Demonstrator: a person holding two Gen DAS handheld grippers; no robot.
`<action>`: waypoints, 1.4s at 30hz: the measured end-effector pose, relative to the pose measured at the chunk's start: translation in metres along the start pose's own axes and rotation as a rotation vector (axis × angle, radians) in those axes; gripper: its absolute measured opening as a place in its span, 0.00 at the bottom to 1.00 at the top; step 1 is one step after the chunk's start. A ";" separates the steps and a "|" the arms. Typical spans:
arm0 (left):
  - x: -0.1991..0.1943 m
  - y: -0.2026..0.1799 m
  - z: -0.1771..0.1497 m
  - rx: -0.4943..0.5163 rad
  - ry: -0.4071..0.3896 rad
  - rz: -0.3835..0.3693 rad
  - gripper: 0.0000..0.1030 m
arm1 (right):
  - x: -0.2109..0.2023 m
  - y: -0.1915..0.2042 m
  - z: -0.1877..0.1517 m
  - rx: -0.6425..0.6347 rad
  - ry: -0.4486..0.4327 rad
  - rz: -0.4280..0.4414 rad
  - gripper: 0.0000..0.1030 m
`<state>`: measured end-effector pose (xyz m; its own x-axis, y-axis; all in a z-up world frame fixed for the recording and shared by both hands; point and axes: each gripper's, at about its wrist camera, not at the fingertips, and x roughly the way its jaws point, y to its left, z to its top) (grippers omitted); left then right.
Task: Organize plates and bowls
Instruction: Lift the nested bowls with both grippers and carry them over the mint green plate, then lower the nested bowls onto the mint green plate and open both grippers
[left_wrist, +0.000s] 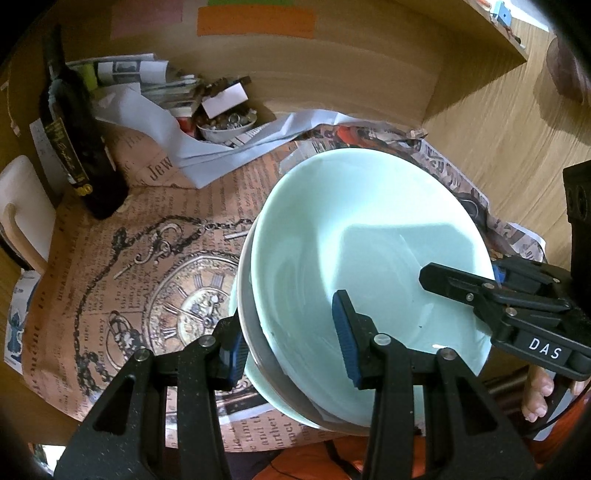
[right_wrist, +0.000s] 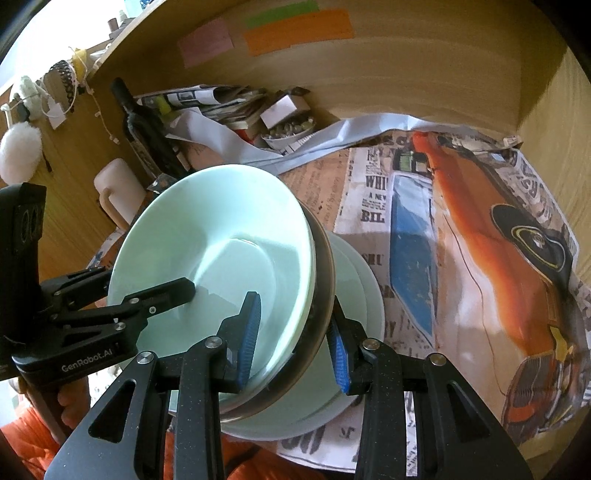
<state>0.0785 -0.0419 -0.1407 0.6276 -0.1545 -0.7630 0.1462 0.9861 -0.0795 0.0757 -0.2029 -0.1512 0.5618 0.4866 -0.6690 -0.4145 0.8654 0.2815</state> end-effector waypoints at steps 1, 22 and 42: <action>0.002 -0.001 0.000 -0.001 0.005 -0.002 0.41 | 0.000 -0.002 -0.001 0.001 0.003 0.001 0.31; 0.017 -0.006 -0.001 0.008 0.029 -0.004 0.41 | 0.008 -0.015 -0.004 0.041 0.032 0.017 0.31; -0.007 0.005 0.001 -0.010 -0.071 0.011 0.57 | -0.017 -0.003 -0.004 -0.004 -0.126 -0.038 0.50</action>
<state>0.0752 -0.0362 -0.1353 0.6821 -0.1473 -0.7163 0.1312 0.9883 -0.0782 0.0646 -0.2147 -0.1437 0.6624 0.4647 -0.5877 -0.3937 0.8833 0.2546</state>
